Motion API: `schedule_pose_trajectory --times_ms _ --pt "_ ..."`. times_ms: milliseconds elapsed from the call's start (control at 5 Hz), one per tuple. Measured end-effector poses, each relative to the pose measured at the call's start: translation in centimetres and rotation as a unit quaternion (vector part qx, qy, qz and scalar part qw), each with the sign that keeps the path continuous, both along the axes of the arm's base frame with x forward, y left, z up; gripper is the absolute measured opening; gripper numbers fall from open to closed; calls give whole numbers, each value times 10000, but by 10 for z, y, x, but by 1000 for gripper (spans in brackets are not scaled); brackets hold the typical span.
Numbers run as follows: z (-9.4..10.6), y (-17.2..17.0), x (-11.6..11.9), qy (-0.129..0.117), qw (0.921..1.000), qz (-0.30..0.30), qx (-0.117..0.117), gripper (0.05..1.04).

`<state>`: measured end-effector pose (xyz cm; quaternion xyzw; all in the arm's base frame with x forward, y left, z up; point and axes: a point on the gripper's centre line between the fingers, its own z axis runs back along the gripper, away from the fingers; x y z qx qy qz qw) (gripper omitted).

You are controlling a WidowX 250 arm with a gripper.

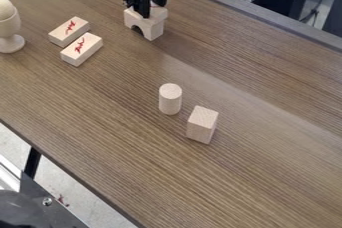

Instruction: Put the rectangular block at the top of the arch

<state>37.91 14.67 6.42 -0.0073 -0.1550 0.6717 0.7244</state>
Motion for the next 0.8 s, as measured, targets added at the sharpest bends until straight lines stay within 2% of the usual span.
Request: schedule_pose_trajectory --times_ms 200,400,600,800 --pt "0 0 0 -2 10000 -19 12 501" --pt "-1 1 -2 43 10000 -21 -6 574" --pt "-3 4 -5 119 9999 -62 -49 877" --pt "-3 6 -6 143 9998 -148 -14 1007"
